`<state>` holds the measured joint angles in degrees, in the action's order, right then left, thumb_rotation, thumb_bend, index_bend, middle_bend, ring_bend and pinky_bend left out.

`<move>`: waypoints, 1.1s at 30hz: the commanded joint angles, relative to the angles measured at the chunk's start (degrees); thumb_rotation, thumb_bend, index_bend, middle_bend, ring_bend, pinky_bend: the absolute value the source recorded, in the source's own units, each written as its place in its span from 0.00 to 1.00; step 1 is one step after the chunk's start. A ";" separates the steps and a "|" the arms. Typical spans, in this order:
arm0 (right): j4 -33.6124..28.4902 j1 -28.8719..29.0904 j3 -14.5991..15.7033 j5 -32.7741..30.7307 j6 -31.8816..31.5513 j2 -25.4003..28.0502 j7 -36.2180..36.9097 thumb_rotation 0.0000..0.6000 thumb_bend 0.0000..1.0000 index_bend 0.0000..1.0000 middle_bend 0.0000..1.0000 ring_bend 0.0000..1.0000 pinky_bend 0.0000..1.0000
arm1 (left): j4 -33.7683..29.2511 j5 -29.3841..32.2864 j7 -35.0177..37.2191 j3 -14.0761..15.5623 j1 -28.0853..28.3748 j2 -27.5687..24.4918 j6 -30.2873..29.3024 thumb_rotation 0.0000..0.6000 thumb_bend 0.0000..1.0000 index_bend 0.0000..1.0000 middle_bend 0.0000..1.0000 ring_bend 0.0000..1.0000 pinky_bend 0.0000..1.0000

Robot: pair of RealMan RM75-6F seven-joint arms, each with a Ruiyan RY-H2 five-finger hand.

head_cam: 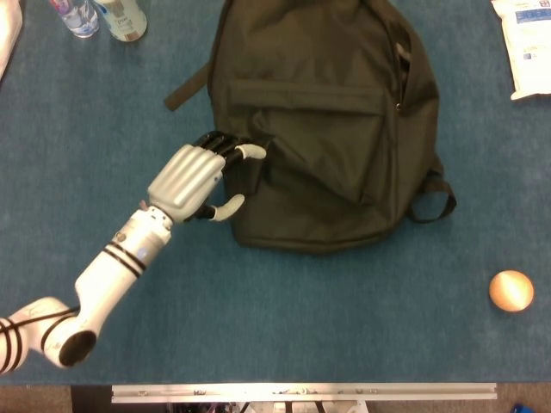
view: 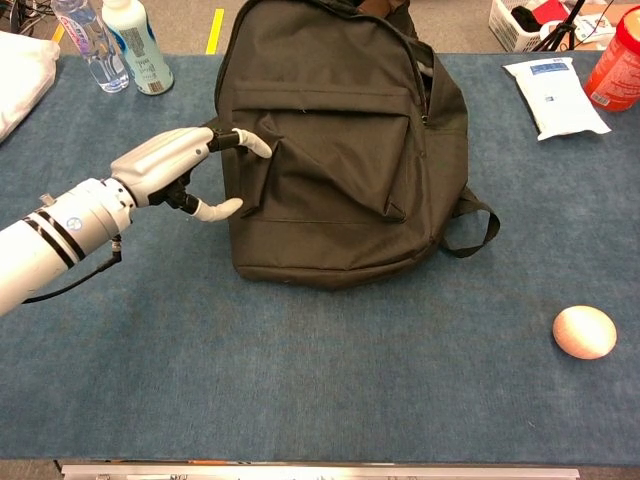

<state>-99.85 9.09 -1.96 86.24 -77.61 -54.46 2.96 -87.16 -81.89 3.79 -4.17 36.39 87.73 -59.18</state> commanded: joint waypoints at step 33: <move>1.60 -3.00 -0.36 -1.56 -3.23 -0.35 -1.12 1.00 0.09 0.03 0.22 0.06 0.12 | -16.59 3.38 -13.70 4.65 -25.90 -22.05 -29.68 1.00 0.36 0.25 0.21 0.21 0.16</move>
<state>-98.25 6.10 -2.33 84.67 -80.85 -54.81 1.85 -103.54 -78.51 -10.08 0.43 10.68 65.90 -89.06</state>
